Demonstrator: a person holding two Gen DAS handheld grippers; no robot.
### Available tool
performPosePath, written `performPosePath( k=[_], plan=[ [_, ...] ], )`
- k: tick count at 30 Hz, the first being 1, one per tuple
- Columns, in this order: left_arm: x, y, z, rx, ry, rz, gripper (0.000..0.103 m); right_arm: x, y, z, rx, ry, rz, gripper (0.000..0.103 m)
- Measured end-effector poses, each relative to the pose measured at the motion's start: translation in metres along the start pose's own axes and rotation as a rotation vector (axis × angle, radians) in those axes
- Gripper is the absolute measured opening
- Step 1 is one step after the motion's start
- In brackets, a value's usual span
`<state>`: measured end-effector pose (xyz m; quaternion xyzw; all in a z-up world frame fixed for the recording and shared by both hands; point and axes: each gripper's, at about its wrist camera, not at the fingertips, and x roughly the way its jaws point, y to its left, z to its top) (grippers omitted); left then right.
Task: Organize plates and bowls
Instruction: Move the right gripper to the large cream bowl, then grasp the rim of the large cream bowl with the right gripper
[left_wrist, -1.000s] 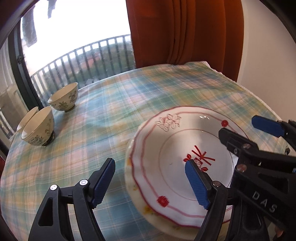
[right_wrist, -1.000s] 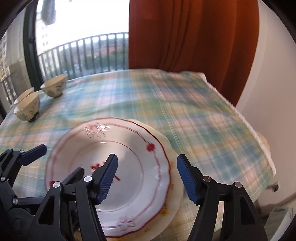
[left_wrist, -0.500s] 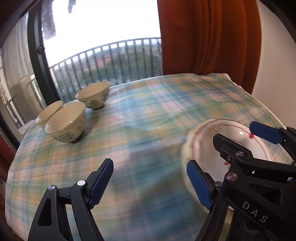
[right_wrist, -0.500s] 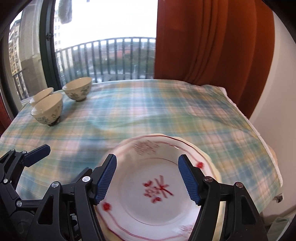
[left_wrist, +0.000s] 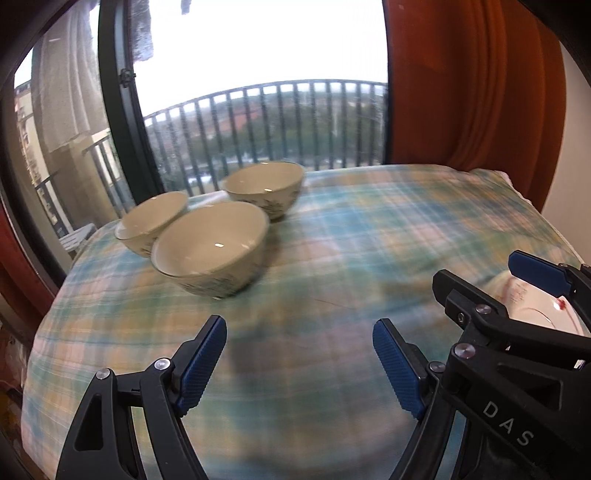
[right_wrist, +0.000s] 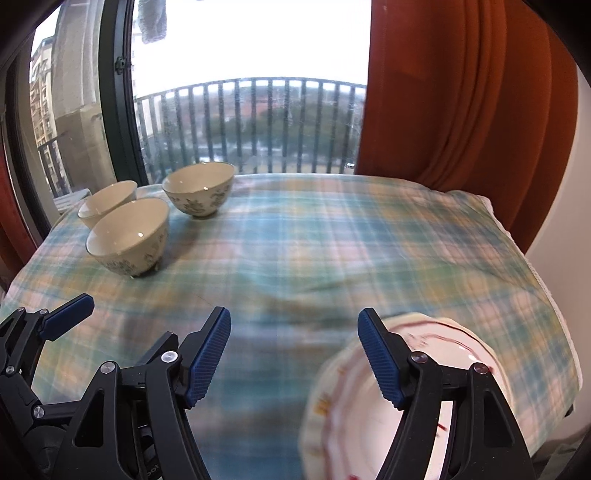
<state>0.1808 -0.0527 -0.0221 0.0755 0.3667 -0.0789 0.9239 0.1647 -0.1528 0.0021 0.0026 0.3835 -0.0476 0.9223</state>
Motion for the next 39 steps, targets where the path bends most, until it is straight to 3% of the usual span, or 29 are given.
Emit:
performPosePath(
  k=[8,19,24,28,31,35,39],
  plan=[
    [0.016,0.049,0.017,-0.071,-0.025,0.055,0.083,0.024,0.042,0.029,-0.003,-0.027,0.078,0.079],
    [0.05,0.101,0.044,-0.105,-0.067,0.185,0.08,0.064,0.085,0.063,0.023,-0.067,0.137,0.079],
    [0.071,0.114,0.053,-0.103,-0.071,0.203,0.08,0.084,0.097,0.076,0.043,-0.071,0.118,0.079],
    [0.089,0.122,0.051,-0.132,-0.026,0.171,0.073,0.103,0.105,0.079,0.042,-0.053,0.125,0.077],
    [0.104,0.124,0.049,-0.147,0.008,0.15,0.067,0.118,0.109,0.078,0.045,-0.024,0.143,0.071],
    [0.11,0.124,0.048,-0.147,-0.003,0.172,0.064,0.131,0.111,0.077,0.059,-0.003,0.162,0.064],
    [0.115,0.125,0.047,-0.174,0.031,0.161,0.048,0.136,0.116,0.077,0.042,-0.003,0.169,0.047]
  ],
)
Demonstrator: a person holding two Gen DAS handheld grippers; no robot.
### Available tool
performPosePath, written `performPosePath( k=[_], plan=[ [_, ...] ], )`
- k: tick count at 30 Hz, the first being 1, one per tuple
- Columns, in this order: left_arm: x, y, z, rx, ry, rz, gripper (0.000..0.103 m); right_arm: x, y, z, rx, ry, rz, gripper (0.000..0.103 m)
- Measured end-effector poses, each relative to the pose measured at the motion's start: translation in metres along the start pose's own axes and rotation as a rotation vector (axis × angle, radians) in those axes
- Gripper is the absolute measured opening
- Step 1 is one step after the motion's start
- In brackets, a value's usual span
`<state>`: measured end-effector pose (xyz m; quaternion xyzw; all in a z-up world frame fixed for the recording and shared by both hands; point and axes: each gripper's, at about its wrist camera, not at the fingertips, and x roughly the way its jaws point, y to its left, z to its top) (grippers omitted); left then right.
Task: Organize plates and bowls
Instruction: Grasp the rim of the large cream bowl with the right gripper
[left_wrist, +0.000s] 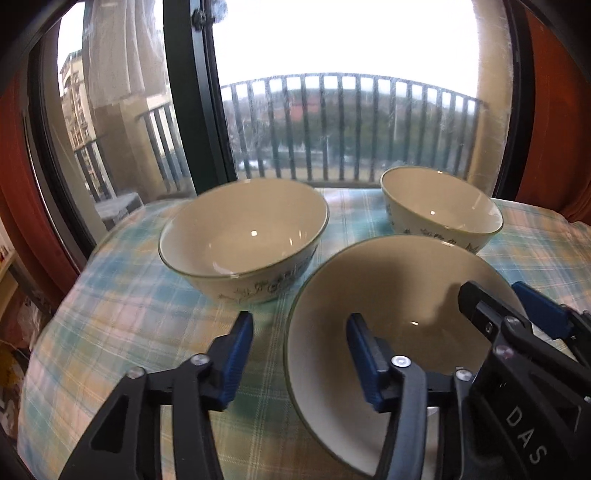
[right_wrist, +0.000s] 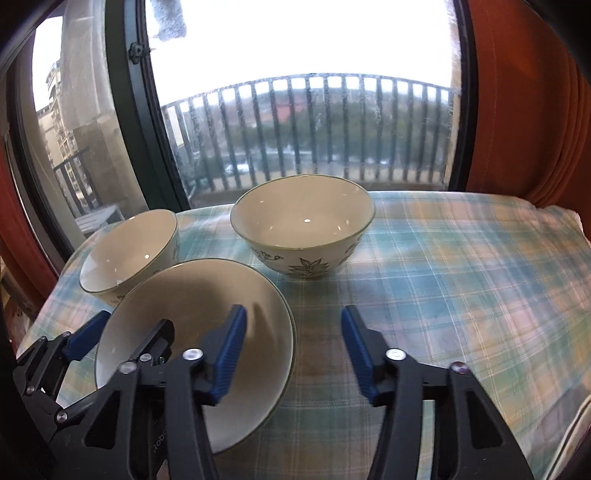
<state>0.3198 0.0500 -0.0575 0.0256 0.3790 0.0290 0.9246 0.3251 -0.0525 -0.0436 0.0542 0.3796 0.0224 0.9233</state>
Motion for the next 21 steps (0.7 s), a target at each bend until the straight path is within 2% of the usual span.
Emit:
performPosePath(
  k=[1,3,6,11,16,21],
  plan=[
    [0.0,0.0,0.0,-0.003,0.0,0.003,0.043,0.001,0.0,0.0,0.005,0.006,0.011,0.044],
    [-0.002,-0.004,0.0,0.007,-0.007,0.004,0.04,0.004,0.001,0.001,0.0,0.019,0.022,0.03],
    [-0.003,-0.009,0.0,0.029,-0.005,-0.009,0.032,0.006,0.003,0.0,-0.007,0.036,0.047,0.02],
    [-0.001,-0.002,0.0,0.012,-0.003,-0.024,0.031,0.002,0.008,-0.001,-0.042,0.036,0.03,0.02],
    [-0.003,0.001,-0.002,-0.005,0.035,-0.055,0.031,-0.005,0.007,-0.003,-0.052,0.04,0.016,0.02],
    [-0.02,-0.003,-0.009,0.002,0.023,-0.044,0.031,-0.02,0.001,-0.011,-0.049,0.045,0.028,0.02]
  ],
)
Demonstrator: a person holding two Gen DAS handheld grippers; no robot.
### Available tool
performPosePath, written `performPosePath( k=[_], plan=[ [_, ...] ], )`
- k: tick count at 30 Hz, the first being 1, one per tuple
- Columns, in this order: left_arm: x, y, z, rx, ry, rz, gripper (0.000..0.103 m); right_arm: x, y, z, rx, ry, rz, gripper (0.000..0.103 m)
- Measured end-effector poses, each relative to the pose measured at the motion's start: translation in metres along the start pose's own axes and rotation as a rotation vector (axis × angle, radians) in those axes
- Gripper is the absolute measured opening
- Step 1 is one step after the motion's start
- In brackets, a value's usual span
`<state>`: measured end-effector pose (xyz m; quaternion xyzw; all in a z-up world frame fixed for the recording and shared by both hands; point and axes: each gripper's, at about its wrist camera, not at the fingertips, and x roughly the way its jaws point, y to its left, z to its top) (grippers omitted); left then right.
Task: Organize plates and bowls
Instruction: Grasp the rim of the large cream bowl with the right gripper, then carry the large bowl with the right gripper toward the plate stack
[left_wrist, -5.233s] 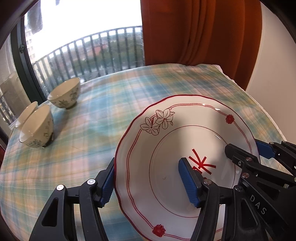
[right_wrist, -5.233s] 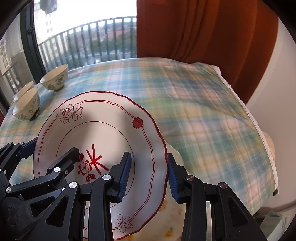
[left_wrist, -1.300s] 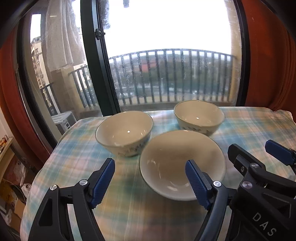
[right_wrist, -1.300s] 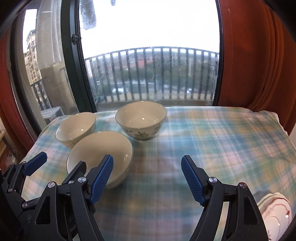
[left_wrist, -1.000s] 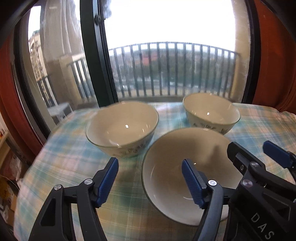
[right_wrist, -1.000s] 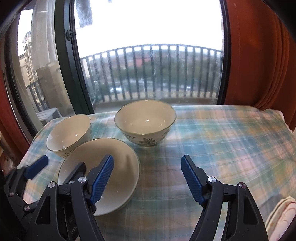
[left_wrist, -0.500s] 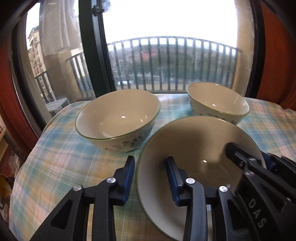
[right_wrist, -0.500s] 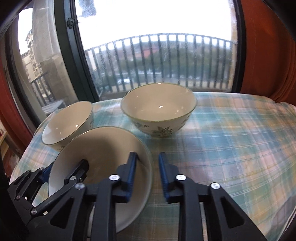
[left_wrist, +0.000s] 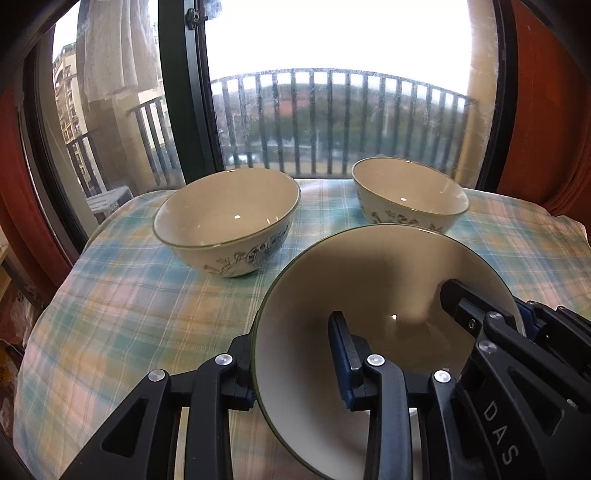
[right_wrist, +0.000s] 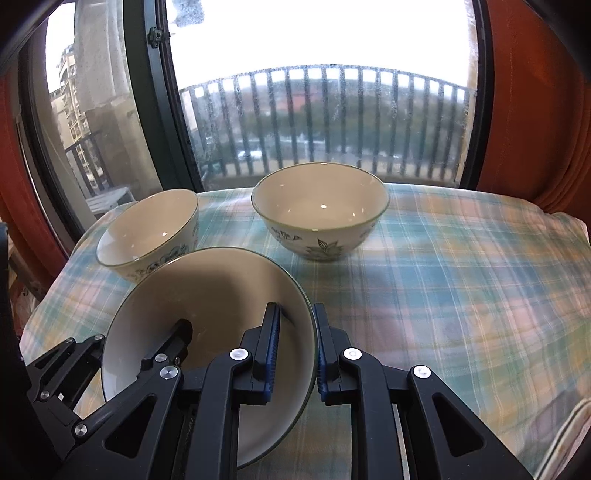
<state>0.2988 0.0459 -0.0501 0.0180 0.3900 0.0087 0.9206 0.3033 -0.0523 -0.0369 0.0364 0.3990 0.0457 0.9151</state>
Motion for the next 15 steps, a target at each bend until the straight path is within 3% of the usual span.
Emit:
performPosePath(
  k=[15],
  plan=[
    [-0.046,-0.036,-0.04,0.035,0.003,-0.038,0.031,-0.057,-0.031,-0.043,0.009,0.022,-0.034,0.02]
  ],
)
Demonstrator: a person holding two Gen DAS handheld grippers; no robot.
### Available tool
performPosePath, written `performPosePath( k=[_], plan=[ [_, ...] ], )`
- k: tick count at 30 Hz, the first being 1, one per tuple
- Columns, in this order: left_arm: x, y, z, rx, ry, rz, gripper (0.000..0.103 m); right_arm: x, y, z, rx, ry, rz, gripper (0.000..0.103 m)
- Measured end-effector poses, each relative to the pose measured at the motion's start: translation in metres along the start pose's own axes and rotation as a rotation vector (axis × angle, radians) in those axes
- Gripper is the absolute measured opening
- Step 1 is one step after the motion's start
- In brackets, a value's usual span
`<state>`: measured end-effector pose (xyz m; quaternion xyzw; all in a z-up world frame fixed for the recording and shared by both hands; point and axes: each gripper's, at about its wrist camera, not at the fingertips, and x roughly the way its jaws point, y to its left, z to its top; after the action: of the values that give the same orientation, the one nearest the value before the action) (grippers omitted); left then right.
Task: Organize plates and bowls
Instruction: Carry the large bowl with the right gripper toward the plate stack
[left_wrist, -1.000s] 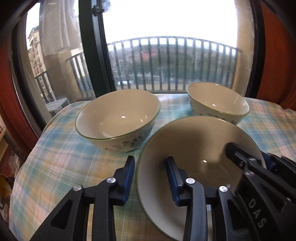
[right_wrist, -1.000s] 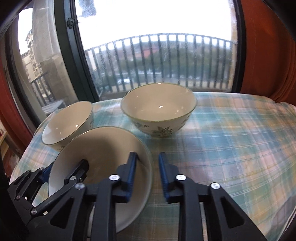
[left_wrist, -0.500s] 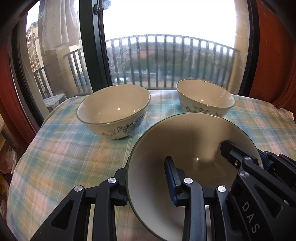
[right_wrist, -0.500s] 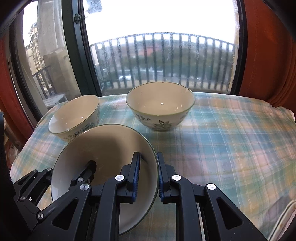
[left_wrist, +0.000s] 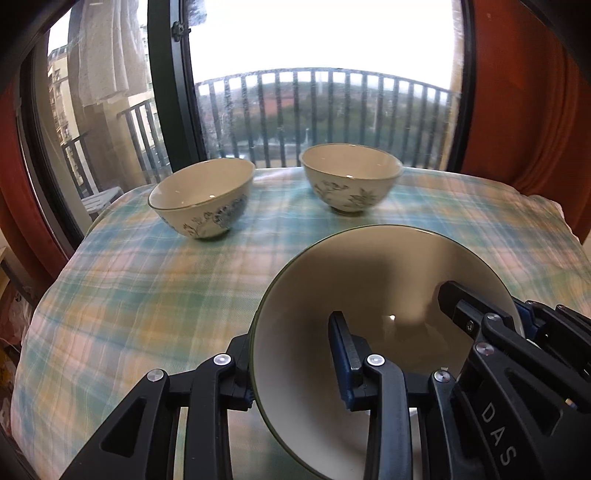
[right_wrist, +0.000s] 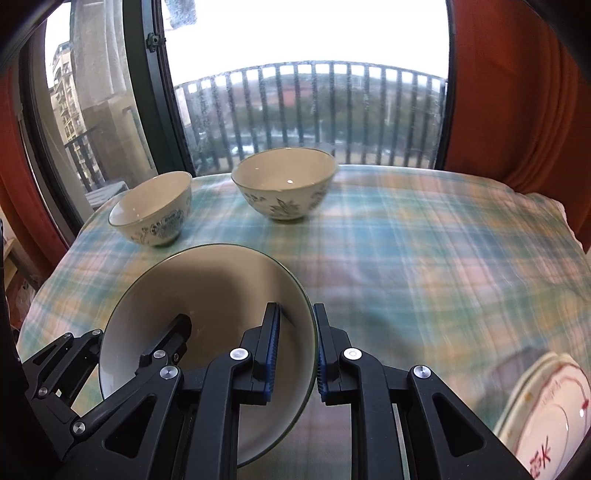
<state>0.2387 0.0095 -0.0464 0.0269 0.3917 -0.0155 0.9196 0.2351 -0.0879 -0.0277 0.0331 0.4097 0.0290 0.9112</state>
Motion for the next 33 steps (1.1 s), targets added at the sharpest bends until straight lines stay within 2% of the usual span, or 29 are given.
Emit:
performPosePath(
  k=[17,33],
  plan=[
    [-0.047,-0.042,-0.047,0.019,-0.001,-0.036,0.032,-0.057,-0.039,-0.052,0.016,0.003,-0.024,0.021],
    [-0.062,-0.062,-0.079,0.04,0.031,-0.061,0.032,-0.074,-0.06,-0.088,0.038,0.026,-0.031,0.021]
  ],
)
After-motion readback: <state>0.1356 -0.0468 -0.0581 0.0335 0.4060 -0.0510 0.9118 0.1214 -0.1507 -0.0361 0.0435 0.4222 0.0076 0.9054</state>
